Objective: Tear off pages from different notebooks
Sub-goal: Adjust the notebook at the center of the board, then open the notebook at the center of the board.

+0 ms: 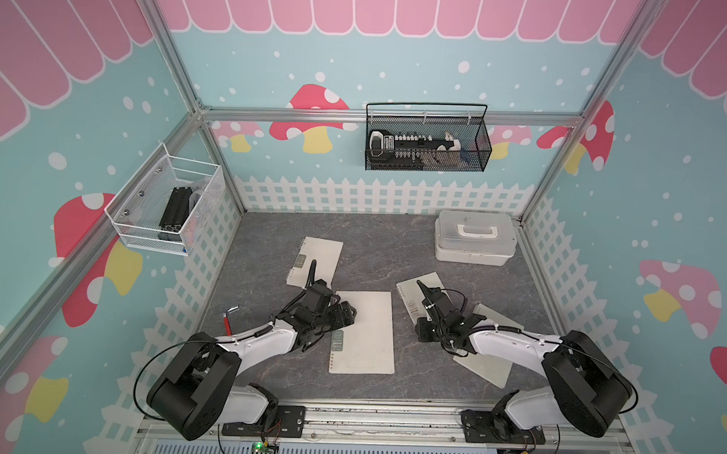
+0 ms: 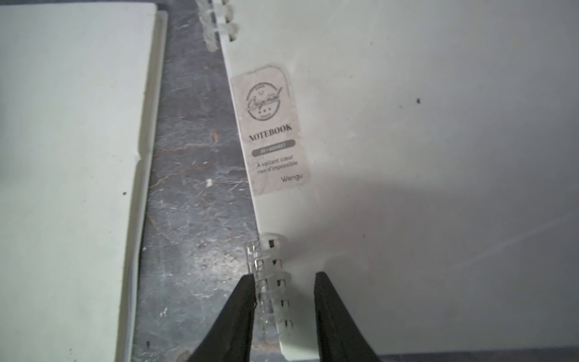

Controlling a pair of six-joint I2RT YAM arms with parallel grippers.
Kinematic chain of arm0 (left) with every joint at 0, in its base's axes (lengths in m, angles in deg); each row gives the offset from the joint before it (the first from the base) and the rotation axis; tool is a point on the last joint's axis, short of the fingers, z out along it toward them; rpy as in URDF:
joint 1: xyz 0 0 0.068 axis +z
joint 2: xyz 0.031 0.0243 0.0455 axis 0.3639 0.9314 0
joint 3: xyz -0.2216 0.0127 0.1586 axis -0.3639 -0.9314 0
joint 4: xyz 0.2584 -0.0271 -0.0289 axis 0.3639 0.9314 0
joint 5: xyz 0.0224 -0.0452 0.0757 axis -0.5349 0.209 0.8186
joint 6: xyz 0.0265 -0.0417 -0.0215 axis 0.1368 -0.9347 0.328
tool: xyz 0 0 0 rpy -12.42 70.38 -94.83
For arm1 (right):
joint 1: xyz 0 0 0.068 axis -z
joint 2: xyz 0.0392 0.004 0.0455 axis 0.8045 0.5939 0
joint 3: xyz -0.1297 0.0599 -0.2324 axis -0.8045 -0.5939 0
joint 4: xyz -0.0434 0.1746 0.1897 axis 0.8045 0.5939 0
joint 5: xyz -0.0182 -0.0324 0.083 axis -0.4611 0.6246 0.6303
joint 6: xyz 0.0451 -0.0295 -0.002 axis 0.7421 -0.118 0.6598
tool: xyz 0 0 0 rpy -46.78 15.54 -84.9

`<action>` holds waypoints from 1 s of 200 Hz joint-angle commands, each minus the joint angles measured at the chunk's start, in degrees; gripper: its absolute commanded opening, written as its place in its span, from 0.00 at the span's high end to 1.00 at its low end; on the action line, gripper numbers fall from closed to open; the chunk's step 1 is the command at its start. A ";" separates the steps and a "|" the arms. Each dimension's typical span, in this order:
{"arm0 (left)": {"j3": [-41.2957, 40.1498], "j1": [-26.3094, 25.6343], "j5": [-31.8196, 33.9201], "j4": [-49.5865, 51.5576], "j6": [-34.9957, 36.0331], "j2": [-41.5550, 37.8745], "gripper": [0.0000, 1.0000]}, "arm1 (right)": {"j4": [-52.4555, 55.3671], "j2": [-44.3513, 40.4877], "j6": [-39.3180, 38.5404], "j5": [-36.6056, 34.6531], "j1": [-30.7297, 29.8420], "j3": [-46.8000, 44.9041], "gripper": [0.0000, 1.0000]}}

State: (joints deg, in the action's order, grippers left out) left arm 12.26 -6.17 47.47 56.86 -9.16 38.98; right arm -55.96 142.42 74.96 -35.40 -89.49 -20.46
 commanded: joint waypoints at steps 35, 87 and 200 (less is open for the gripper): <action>-2.45 1.49 1.03 4.51 0.85 -5.63 0.13 | 5.49 -11.71 1.97 -2.72 -4.64 0.73 0.61; -2.30 1.56 0.32 4.28 0.97 -4.14 0.14 | -12.20 -0.78 6.14 8.10 -9.62 0.31 0.56; -2.03 1.50 -3.34 -1.27 -0.32 1.31 0.16 | -21.86 11.31 7.90 13.63 -10.12 4.99 0.73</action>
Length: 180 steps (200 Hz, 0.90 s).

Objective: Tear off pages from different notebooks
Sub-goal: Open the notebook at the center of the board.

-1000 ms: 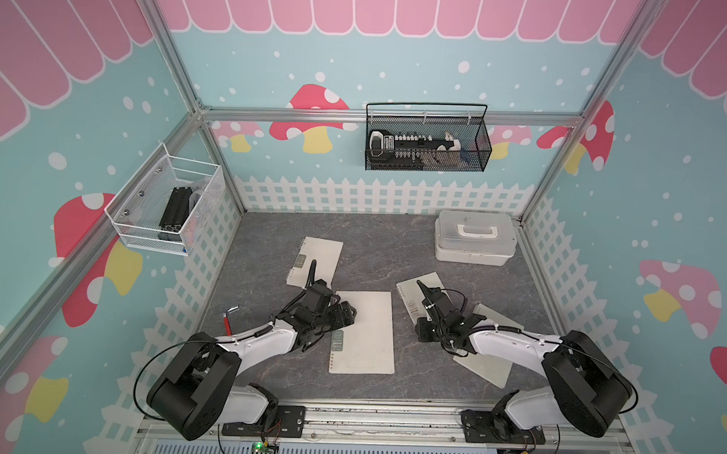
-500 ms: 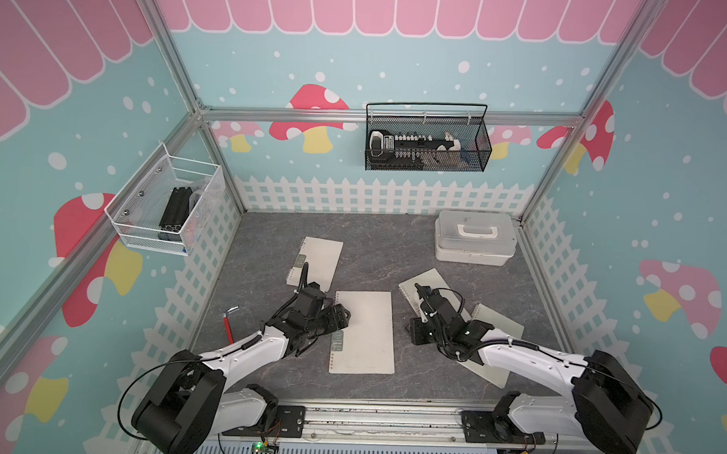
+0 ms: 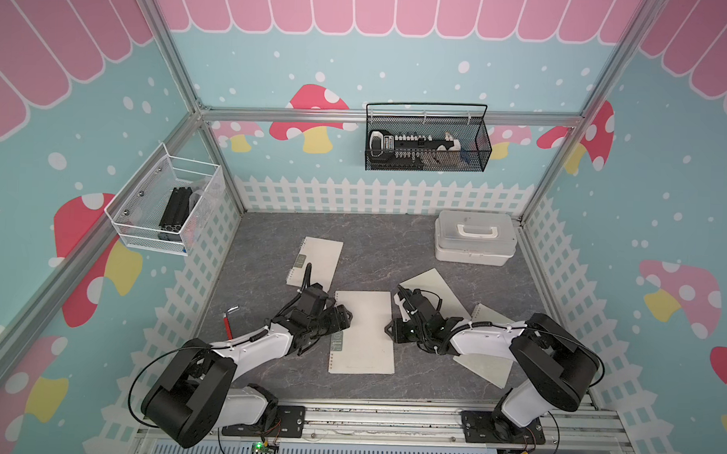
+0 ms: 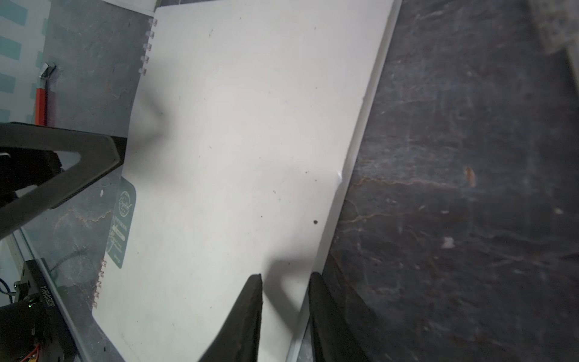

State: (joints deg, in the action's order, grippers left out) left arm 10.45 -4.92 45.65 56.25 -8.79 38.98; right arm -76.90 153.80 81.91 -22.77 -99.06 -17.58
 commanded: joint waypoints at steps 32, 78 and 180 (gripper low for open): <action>0.02 0.25 -2.79 -1.09 -1.10 0.96 0.16 | 4.55 -2.93 -1.23 -1.04 -1.42 4.08 0.73; -0.37 0.29 -3.87 -1.22 -2.15 -1.62 0.15 | 9.65 -6.91 -3.41 -2.97 -2.99 6.05 0.73; -7.77 12.05 -5.41 6.77 -9.38 -33.23 0.01 | -15.97 -4.90 3.60 14.33 -6.29 6.95 0.62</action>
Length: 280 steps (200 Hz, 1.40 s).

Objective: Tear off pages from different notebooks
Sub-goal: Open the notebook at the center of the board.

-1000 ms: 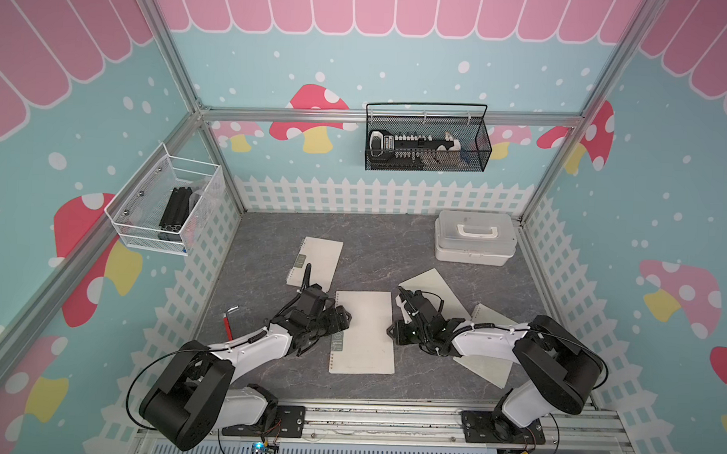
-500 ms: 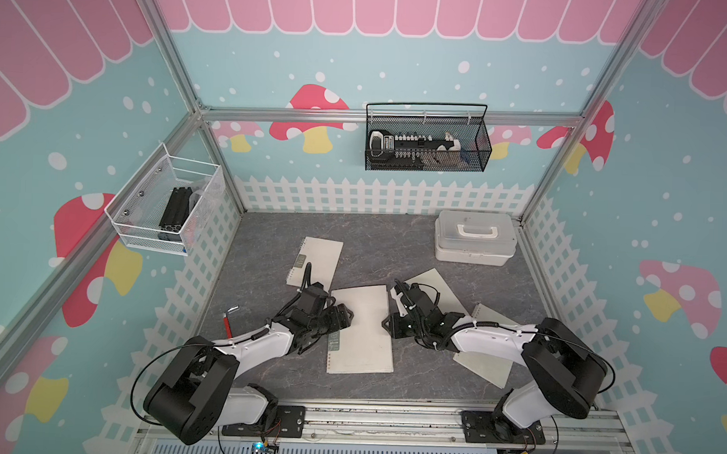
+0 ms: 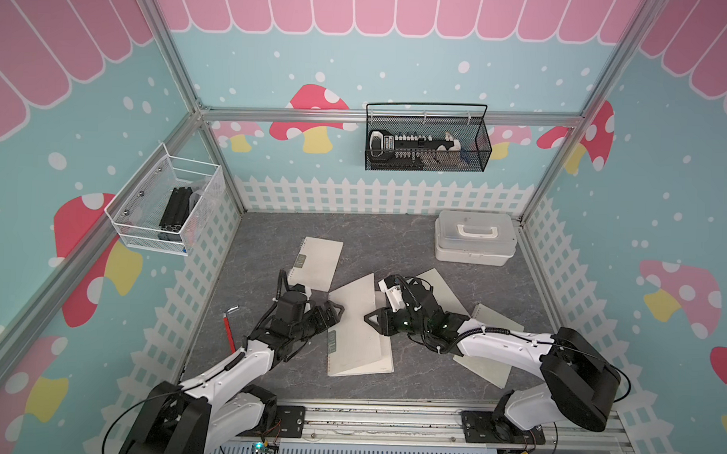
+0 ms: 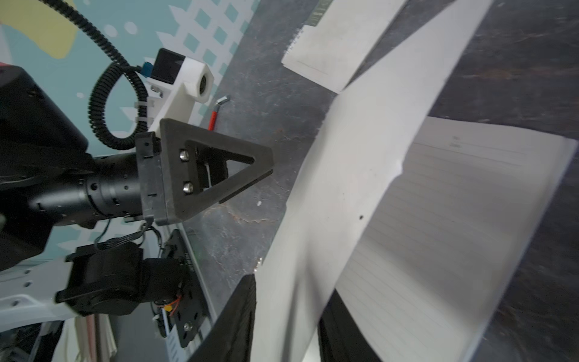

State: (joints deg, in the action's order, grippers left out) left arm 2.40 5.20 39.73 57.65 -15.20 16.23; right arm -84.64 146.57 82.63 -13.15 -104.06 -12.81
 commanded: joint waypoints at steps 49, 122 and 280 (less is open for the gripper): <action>3.47 3.19 4.71 10.75 -4.65 -28.23 0.01 | -16.47 10.62 1.16 15.17 -5.38 9.44 0.48; 7.41 7.16 -2.81 13.36 -0.99 -13.44 0.06 | -18.53 15.93 -1.34 20.49 -8.66 13.44 0.38; 11.25 10.27 1.88 19.21 6.24 -7.60 0.94 | 29.45 0.14 -12.36 -18.14 0.81 2.77 0.34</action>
State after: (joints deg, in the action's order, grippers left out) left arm 12.37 15.32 40.65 77.76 -9.34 6.43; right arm -64.49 144.54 69.58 -22.52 -105.57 -8.33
